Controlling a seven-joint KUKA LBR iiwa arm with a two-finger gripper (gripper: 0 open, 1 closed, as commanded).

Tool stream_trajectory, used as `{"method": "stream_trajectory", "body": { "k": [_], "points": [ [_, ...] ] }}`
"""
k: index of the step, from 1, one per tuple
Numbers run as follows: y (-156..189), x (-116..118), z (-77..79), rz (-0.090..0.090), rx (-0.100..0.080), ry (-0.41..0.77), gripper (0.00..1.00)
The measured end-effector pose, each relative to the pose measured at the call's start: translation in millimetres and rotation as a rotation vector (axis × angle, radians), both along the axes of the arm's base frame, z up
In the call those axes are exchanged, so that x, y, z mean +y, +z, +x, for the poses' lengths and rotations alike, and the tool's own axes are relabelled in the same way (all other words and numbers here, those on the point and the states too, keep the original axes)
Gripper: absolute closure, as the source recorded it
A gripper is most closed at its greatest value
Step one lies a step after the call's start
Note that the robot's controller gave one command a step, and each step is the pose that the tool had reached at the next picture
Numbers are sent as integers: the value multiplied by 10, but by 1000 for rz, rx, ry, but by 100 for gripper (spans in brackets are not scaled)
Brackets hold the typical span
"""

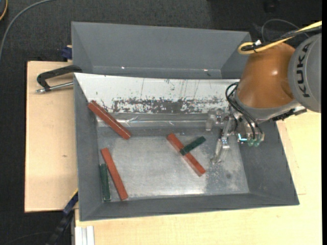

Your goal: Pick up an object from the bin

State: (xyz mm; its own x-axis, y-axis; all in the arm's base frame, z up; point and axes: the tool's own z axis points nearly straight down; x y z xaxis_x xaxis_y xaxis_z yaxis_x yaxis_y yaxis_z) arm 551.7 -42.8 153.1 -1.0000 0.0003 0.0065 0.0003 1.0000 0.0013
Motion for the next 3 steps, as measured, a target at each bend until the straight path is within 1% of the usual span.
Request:
{"method": "stream_trajectory", "body": {
  "k": [1, 2, 3],
  "points": [
    [-716, 84, 224, 2, -2, 216, 0],
    [-825, 203, 405, 1, -14, 643, 0],
    [-827, 195, 402, 2, -13, 640, 100]
  ]
}}
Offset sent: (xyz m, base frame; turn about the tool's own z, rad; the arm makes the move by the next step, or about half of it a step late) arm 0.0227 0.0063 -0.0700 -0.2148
